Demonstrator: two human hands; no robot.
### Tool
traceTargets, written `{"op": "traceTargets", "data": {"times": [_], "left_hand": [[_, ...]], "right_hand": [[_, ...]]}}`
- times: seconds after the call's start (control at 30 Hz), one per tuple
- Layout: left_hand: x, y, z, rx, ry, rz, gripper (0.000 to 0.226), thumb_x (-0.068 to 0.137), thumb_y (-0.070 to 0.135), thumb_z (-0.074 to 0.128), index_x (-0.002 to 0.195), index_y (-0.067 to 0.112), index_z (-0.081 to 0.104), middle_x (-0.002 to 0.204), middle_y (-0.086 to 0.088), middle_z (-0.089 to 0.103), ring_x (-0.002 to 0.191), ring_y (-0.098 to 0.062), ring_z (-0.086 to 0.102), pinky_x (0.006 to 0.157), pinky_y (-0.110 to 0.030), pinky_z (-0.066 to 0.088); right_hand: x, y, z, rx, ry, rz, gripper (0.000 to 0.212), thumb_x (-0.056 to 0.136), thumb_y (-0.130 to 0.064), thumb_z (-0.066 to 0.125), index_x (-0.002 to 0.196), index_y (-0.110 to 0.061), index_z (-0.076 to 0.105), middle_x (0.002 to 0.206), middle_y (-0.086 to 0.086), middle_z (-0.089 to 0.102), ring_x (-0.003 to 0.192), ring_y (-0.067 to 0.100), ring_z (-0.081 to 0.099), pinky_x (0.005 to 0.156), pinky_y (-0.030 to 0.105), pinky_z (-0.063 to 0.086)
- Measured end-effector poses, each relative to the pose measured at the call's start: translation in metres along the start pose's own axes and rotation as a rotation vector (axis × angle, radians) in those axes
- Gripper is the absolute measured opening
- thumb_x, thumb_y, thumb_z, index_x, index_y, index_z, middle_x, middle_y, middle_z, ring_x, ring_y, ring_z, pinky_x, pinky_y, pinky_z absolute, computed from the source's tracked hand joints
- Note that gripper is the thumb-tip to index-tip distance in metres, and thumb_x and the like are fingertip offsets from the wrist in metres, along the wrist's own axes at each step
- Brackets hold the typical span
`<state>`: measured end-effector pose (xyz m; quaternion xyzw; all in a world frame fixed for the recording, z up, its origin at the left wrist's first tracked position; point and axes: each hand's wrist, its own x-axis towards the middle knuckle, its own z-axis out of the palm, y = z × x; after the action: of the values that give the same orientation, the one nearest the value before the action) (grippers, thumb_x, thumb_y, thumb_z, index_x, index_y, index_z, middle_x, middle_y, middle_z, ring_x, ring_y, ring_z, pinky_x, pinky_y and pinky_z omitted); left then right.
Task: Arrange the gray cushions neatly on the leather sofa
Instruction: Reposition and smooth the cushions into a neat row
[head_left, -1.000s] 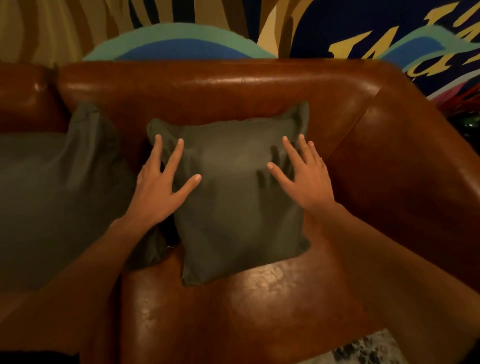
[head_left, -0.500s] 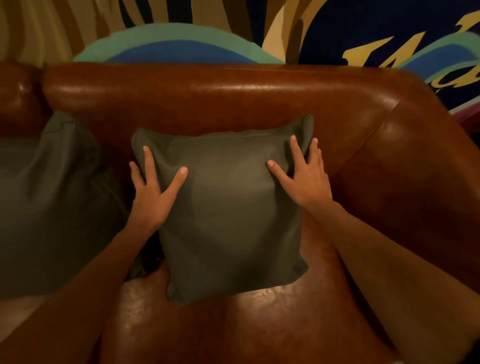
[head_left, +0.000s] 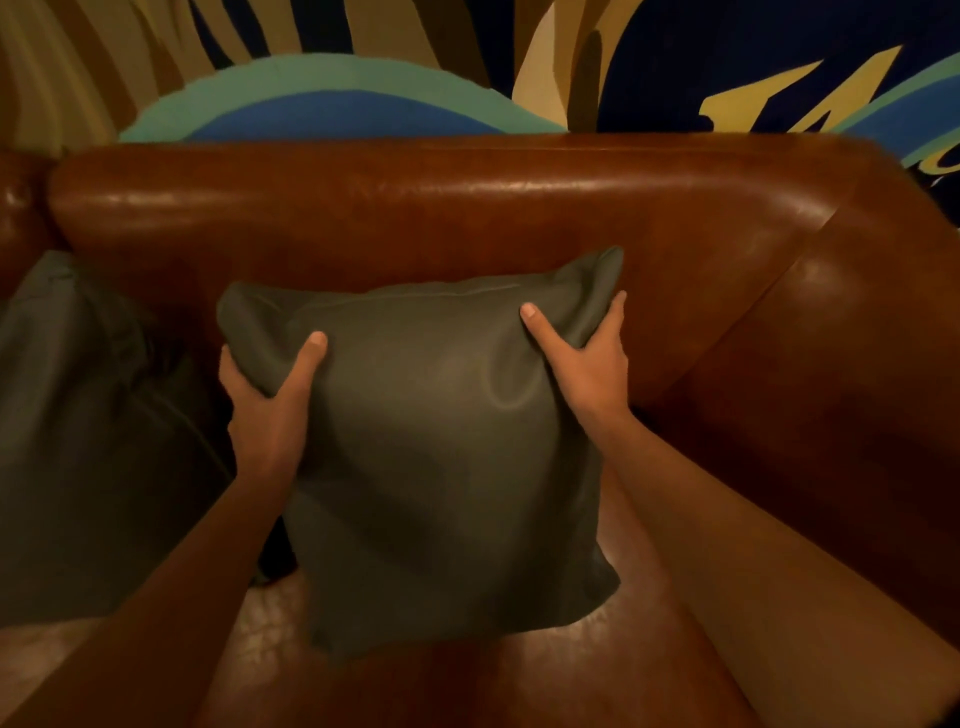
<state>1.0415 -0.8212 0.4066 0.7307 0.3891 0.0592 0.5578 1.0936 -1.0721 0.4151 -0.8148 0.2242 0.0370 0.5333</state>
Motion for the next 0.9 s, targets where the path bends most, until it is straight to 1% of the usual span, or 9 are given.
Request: {"op": "traceTargets", "data": {"times": [0.17, 0.23, 0.3, 0.37, 0.53, 0.63, 0.73, 0.83, 0.9], "left_hand": [[-0.002, -0.001, 0.005, -0.052, 0.045, -0.054, 0.095, 0.062, 0.070, 0.064, 0.140, 0.029, 0.030, 0.135, 0.000, 0.047, 0.119, -0.024, 0.047, 0.094, -0.036, 0.038], [-0.004, 0.001, 0.003, -0.059, 0.041, -0.078, 0.087, 0.065, 0.068, 0.062, 0.137, 0.027, 0.036, 0.131, -0.001, 0.048, 0.114, -0.025, 0.048, 0.094, -0.040, 0.040], [-0.008, 0.006, 0.002, -0.075, 0.036, -0.085, 0.077, 0.070, 0.064, 0.057, 0.134, 0.027, 0.039, 0.128, -0.001, 0.047, 0.108, -0.024, 0.047, 0.088, -0.042, 0.040], [-0.012, 0.013, 0.003, -0.085, 0.019, -0.063, 0.068, 0.074, 0.062, 0.053, 0.132, 0.028, 0.041, 0.125, 0.000, 0.047, 0.107, -0.022, 0.045, 0.086, -0.040, 0.037], [-0.029, 0.045, 0.016, -0.052, -0.093, 0.047, 0.055, 0.081, 0.061, 0.047, 0.129, 0.035, 0.043, 0.130, 0.002, 0.049, 0.125, -0.027, 0.041, 0.104, -0.047, 0.034], [-0.045, 0.062, 0.029, -0.043, -0.130, 0.118, 0.053, 0.085, 0.060, 0.043, 0.132, 0.035, 0.041, 0.130, 0.005, 0.050, 0.126, -0.026, 0.040, 0.098, -0.039, 0.032], [-0.062, 0.071, 0.044, -0.079, -0.147, 0.142, 0.057, 0.088, 0.057, 0.042, 0.139, 0.033, 0.034, 0.131, 0.006, 0.048, 0.125, -0.025, 0.041, 0.090, -0.032, 0.030], [-0.079, 0.078, 0.065, -0.104, -0.169, 0.136, 0.062, 0.088, 0.059, 0.042, 0.143, 0.034, 0.029, 0.138, 0.004, 0.046, 0.128, -0.025, 0.039, 0.094, -0.033, 0.030], [-0.090, 0.081, 0.081, -0.100, -0.199, 0.161, 0.057, 0.088, 0.061, 0.040, 0.139, 0.036, 0.034, 0.132, 0.007, 0.049, 0.127, -0.025, 0.040, 0.099, -0.035, 0.031]], "right_hand": [[-0.003, 0.004, 0.005, 0.107, 0.089, 0.043, 0.096, 0.065, -0.066, 0.071, 0.143, -0.027, 0.029, 0.135, -0.002, 0.052, 0.124, 0.024, 0.048, 0.106, 0.044, 0.037], [-0.008, 0.003, 0.004, 0.114, 0.124, 0.066, 0.085, 0.066, -0.064, 0.071, 0.135, -0.023, 0.040, 0.126, -0.001, 0.057, 0.120, 0.023, 0.051, 0.104, 0.040, 0.040], [-0.012, 0.002, 0.002, 0.096, 0.148, 0.068, 0.074, 0.068, -0.063, 0.071, 0.125, -0.020, 0.047, 0.121, 0.000, 0.060, 0.117, 0.024, 0.052, 0.101, 0.039, 0.041], [-0.016, 0.001, -0.003, 0.078, 0.182, 0.051, 0.070, 0.071, -0.061, 0.070, 0.122, -0.018, 0.049, 0.120, 0.002, 0.061, 0.116, 0.026, 0.053, 0.101, 0.041, 0.041], [-0.027, -0.003, -0.038, 0.081, 0.305, 0.010, 0.064, 0.077, -0.059, 0.064, 0.122, -0.016, 0.047, 0.122, 0.005, 0.059, 0.119, 0.028, 0.049, 0.092, 0.032, 0.036], [-0.031, -0.008, -0.064, 0.101, 0.344, -0.038, 0.065, 0.079, -0.059, 0.062, 0.125, -0.017, 0.046, 0.124, 0.003, 0.058, 0.121, 0.027, 0.047, 0.094, 0.032, 0.035], [-0.030, -0.014, -0.091, 0.101, 0.385, -0.091, 0.061, 0.078, -0.060, 0.063, 0.119, -0.017, 0.048, 0.119, 0.001, 0.060, 0.117, 0.025, 0.050, 0.091, 0.030, 0.037], [-0.024, -0.012, -0.120, 0.097, 0.453, -0.132, 0.060, 0.077, -0.061, 0.063, 0.118, -0.020, 0.049, 0.112, -0.006, 0.059, 0.112, 0.016, 0.051, 0.087, 0.025, 0.033], [-0.021, -0.005, -0.137, 0.113, 0.492, -0.141, 0.061, 0.077, -0.062, 0.063, 0.121, -0.023, 0.049, 0.105, -0.016, 0.052, 0.102, 0.004, 0.044, 0.086, 0.022, 0.031]]}}
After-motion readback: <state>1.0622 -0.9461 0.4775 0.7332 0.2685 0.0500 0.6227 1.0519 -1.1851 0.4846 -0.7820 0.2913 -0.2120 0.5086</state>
